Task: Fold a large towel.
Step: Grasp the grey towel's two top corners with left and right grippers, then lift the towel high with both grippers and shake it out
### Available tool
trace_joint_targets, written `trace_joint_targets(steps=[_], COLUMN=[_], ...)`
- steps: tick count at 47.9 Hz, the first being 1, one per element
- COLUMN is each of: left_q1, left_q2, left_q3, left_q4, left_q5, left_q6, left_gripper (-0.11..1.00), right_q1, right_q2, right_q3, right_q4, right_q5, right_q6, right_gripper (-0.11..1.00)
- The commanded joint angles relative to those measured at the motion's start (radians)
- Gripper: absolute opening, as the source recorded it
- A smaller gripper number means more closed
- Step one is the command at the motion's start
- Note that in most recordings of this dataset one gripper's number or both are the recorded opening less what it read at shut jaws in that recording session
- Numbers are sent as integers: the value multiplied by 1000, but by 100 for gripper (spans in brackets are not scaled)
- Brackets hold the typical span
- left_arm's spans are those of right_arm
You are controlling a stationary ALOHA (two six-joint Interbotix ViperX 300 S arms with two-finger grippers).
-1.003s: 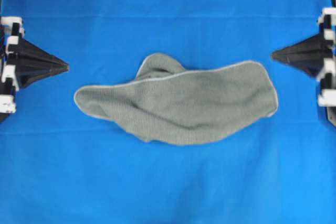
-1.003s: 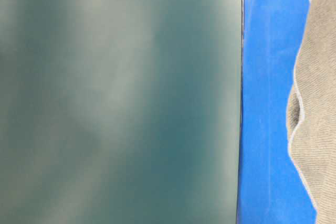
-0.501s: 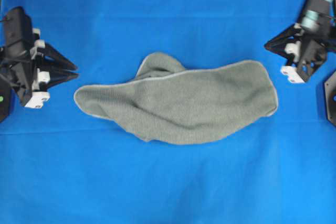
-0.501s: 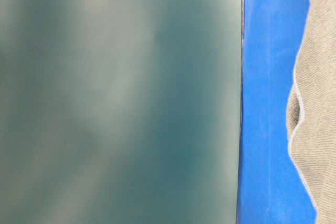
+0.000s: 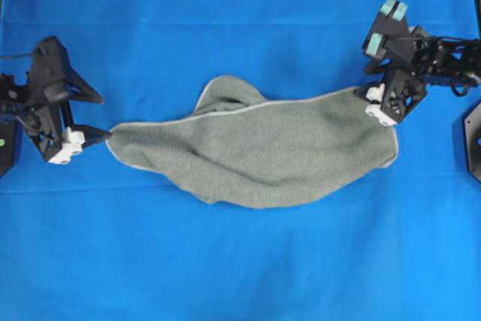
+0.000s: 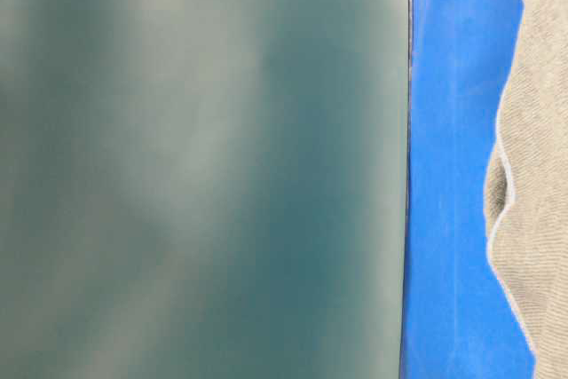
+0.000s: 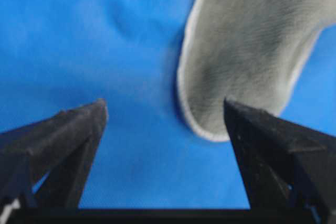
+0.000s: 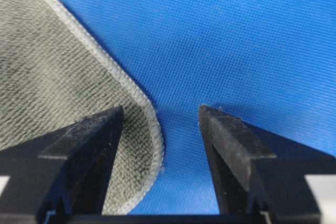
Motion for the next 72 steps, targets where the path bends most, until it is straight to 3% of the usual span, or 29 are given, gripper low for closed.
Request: trace_joint_targets(steps=[1, 13, 16, 19, 25, 30, 34, 43, 55, 63, 72], left_q1=[5, -2, -3, -2, -3, -3, -3, 18, 86, 94, 104], left_q2=[60, 206, 224, 236, 244, 230, 202, 55, -186, -307, -350], left_q3=[-31, -121, -141, -160, -181, -181, -189, -238, -341, -394, -431], left_q4=[0, 2, 2, 9, 18, 18, 18, 21, 21, 23, 29], left_q5=[-17, -3, 26, 80, 186, 213, 230, 350, 509, 552, 554], left_q6=[-3, 2, 5, 6, 9, 9, 11, 28, 86, 127, 150], left_gripper=[85, 84, 83, 78, 49, 20, 4, 3, 3, 3, 3], right_q1=[0, 0, 0, 0, 0, 0, 0, 0, 0, 8, 18], right_q2=[28, 48, 46, 46, 46, 44, 29, -100, -405, -589, -730], right_q3=[-20, -21, -23, -25, -25, -28, -34, -64, -117, -121, -132], right_q4=[-3, -5, -9, -12, -12, -12, -12, -12, -12, -5, -3], right_q5=[-20, -20, -20, -17, -12, -11, -3, 72, 215, 247, 225], right_q6=[0, -3, -6, -8, -8, -3, 0, 0, 0, 5, 3], right_gripper=[62, 59, 52, 38, 4, 3, 3, 3, 3, 3, 3])
